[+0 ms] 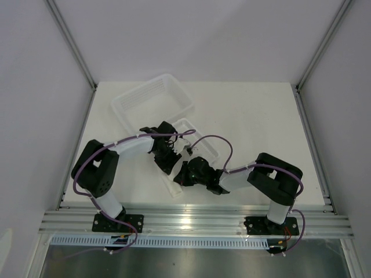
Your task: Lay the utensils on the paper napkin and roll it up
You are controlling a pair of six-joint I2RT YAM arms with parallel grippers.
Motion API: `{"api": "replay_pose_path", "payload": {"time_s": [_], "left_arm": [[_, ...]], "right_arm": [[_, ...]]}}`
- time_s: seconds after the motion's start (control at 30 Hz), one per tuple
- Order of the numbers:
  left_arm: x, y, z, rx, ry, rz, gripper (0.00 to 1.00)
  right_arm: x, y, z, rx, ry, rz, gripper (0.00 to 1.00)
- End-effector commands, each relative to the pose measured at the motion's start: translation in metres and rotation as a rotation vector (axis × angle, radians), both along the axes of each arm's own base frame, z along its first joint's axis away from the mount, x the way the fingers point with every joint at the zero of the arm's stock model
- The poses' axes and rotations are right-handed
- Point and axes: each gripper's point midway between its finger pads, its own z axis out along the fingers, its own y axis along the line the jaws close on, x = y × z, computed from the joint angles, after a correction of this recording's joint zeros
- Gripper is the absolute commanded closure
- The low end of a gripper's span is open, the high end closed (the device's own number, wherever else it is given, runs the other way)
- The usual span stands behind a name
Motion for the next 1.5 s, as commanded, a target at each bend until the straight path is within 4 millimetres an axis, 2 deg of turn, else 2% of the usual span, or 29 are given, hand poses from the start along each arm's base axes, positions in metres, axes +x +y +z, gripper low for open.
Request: {"api": "replay_pose_path", "payload": {"time_s": [0.0, 0.07, 0.1, 0.27, 0.37, 0.5, 0.6, 0.77, 0.87, 0.93, 1.0, 1.03, 1.07, 1.1, 1.13, 1.2, 1.23, 1.27, 1.33, 1.4, 1.47], "left_arm": [[0.017, -0.011, 0.029, -0.064, -0.109, -0.084, 0.6], [0.019, -0.009, 0.039, -0.078, -0.12, -0.071, 0.52], [0.021, -0.012, 0.05, -0.097, -0.13, -0.068, 0.49], [0.031, 0.0, 0.092, -0.166, -0.19, 0.011, 0.46], [0.033, 0.016, 0.106, -0.185, -0.217, 0.071, 0.45], [0.033, 0.038, 0.117, -0.192, -0.247, 0.126, 0.45], [0.03, 0.05, 0.121, -0.199, -0.256, 0.156, 0.45], [0.026, 0.06, 0.124, -0.201, -0.268, 0.184, 0.45], [0.022, 0.064, 0.126, -0.209, -0.263, 0.198, 0.45], [0.02, 0.066, 0.132, -0.213, -0.269, 0.213, 0.45], [0.019, 0.069, 0.148, -0.229, -0.307, 0.223, 0.45], [0.018, 0.07, 0.158, -0.234, -0.32, 0.224, 0.46], [0.016, 0.071, 0.165, -0.241, -0.333, 0.222, 0.46], [0.018, 0.07, 0.184, -0.261, -0.378, 0.211, 0.45], [0.012, 0.069, 0.194, -0.274, -0.395, 0.203, 0.45], [0.006, 0.067, 0.211, -0.311, -0.425, 0.189, 0.44], [0.005, 0.065, 0.232, -0.343, -0.483, 0.181, 0.44], [0.003, 0.064, 0.241, -0.362, -0.507, 0.181, 0.41], [0.001, 0.059, 0.267, -0.428, -0.577, 0.177, 0.36], [-0.008, 0.054, 0.292, -0.503, -0.637, 0.173, 0.3], [-0.015, 0.049, 0.319, -0.574, -0.705, 0.155, 0.28]], "right_arm": [[-0.028, -0.017, -0.027, -0.082, 0.109, 0.07, 1.0], [-0.026, -0.015, -0.021, -0.062, 0.097, 0.069, 1.0], [-0.025, -0.014, -0.02, -0.057, 0.094, 0.07, 1.0], [-0.017, -0.005, -0.002, 0.013, 0.063, 0.058, 1.0], [-0.012, -0.001, 0.011, 0.054, 0.028, 0.047, 1.0], [-0.005, 0.003, 0.039, 0.109, -0.034, 0.039, 1.0], [-0.002, 0.002, 0.049, 0.125, -0.062, 0.033, 1.0], [0.0, 0.004, 0.057, 0.141, -0.084, 0.036, 1.0], [0.008, 0.004, 0.061, 0.147, -0.109, 0.0, 1.0], [0.012, 0.005, 0.073, 0.169, -0.133, -0.012, 1.0], [0.017, 0.004, 0.085, 0.173, -0.17, -0.023, 1.0], [0.025, 0.004, 0.108, 0.201, -0.217, -0.05, 1.0], [0.028, 0.002, 0.115, 0.182, -0.252, -0.047, 1.0], [0.032, 0.001, 0.129, 0.188, -0.285, -0.056, 1.0], [0.039, 0.001, 0.161, 0.227, -0.343, -0.084, 1.0], [0.045, -0.004, 0.19, 0.226, -0.431, -0.095, 1.0], [0.051, -0.007, 0.205, 0.232, -0.472, -0.123, 1.0], [0.052, -0.011, 0.238, 0.278, -0.525, -0.141, 1.0], [0.054, -0.016, 0.267, 0.29, -0.614, -0.161, 1.0], [0.051, -0.022, 0.31, 0.346, -0.696, -0.181, 1.0], [0.045, -0.025, 0.339, 0.369, -0.781, -0.185, 1.0]]}}
